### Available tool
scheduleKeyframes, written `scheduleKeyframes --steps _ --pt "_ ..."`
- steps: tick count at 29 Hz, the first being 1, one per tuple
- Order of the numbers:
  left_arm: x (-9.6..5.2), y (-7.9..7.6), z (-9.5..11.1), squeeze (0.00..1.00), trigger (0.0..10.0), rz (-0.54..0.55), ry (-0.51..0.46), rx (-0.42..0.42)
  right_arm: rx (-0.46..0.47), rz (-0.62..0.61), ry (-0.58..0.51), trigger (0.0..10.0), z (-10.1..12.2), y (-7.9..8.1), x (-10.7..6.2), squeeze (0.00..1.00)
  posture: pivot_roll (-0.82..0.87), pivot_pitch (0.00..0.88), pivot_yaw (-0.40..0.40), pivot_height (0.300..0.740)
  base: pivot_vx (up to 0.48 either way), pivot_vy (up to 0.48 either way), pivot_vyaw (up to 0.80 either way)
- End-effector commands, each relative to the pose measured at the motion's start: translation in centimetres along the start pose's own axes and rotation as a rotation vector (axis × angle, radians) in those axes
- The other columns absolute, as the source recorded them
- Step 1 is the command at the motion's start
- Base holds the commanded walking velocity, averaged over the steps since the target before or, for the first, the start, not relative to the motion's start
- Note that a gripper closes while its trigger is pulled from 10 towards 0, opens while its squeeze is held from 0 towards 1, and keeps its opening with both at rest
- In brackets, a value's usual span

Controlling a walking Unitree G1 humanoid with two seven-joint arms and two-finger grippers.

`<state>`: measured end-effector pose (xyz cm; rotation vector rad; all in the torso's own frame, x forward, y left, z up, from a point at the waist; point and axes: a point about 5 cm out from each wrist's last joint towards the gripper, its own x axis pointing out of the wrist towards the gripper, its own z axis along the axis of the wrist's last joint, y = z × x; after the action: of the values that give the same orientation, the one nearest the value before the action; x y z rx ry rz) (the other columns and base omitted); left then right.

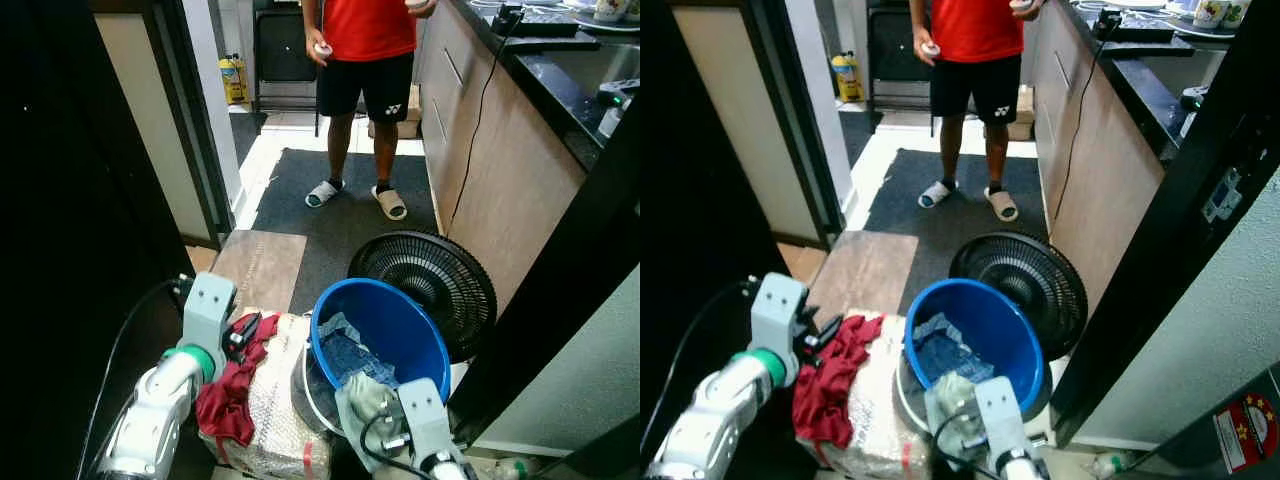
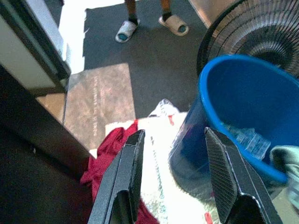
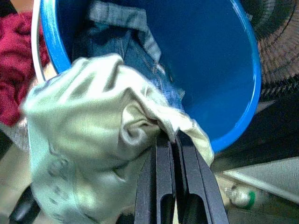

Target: Clothes washing

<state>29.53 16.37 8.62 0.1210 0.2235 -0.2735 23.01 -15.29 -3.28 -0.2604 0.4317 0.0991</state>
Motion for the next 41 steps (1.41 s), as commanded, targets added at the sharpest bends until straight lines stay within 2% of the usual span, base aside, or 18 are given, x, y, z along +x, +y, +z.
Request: scheduleKeyframes --steps 1,2,13,19,22,30,35,41 --pt "-0.2 -0.1 -1.2 0.00 10.0 0.011 0.036 0.005 0.009 0.011 0.039 10.0 -0.9 0.3 -0.3 0.00 0.05 0.000 0.050 0.740 0.000 0.000 0.00" --pt "-0.2 0.0 -2.0 0.00 10.0 0.029 0.049 -0.004 -0.003 0.020 0.043 10.0 -1.1 0.3 -0.3 0.00 0.04 0.000 0.042 0.740 0.000 0.000 0.00" --pt "-0.1 -0.8 -3.5 0.00 10.0 0.070 0.060 -0.037 -0.078 0.072 0.052 10.0 -1.2 -0.1 0.1 0.00 0.03 0.000 -0.019 0.740 0.000 0.000 0.00" --pt "0.0 -1.0 -4.3 0.00 10.0 0.090 0.073 -0.047 -0.041 0.075 0.087 10.0 -1.9 -0.2 -0.2 0.00 0.03 0.000 -0.020 0.740 0.000 0.000 0.00" --pt "0.3 -0.8 -5.5 0.00 10.0 0.120 0.104 -0.029 0.058 0.043 0.121 10.0 -2.3 0.1 -0.2 0.00 0.02 0.000 0.007 0.740 0.000 0.000 0.00" --pt "0.1 -0.7 -6.5 0.00 10.0 0.136 0.136 -0.012 0.059 0.054 0.141 10.0 -2.8 0.7 -0.5 0.00 0.01 0.000 0.015 0.740 0.000 0.000 0.00" --pt "-0.2 -1.1 -7.5 0.00 10.0 0.145 0.159 -0.018 0.057 0.040 0.166 10.0 -3.4 0.2 -0.7 0.00 0.01 0.000 0.022 0.740 0.000 0.000 0.00" --pt "-0.3 -1.3 -7.7 0.00 10.0 0.143 0.160 -0.017 0.026 0.056 0.154 10.0 -3.2 0.5 -0.7 0.00 0.00 0.000 0.022 0.740 0.000 0.000 0.00"
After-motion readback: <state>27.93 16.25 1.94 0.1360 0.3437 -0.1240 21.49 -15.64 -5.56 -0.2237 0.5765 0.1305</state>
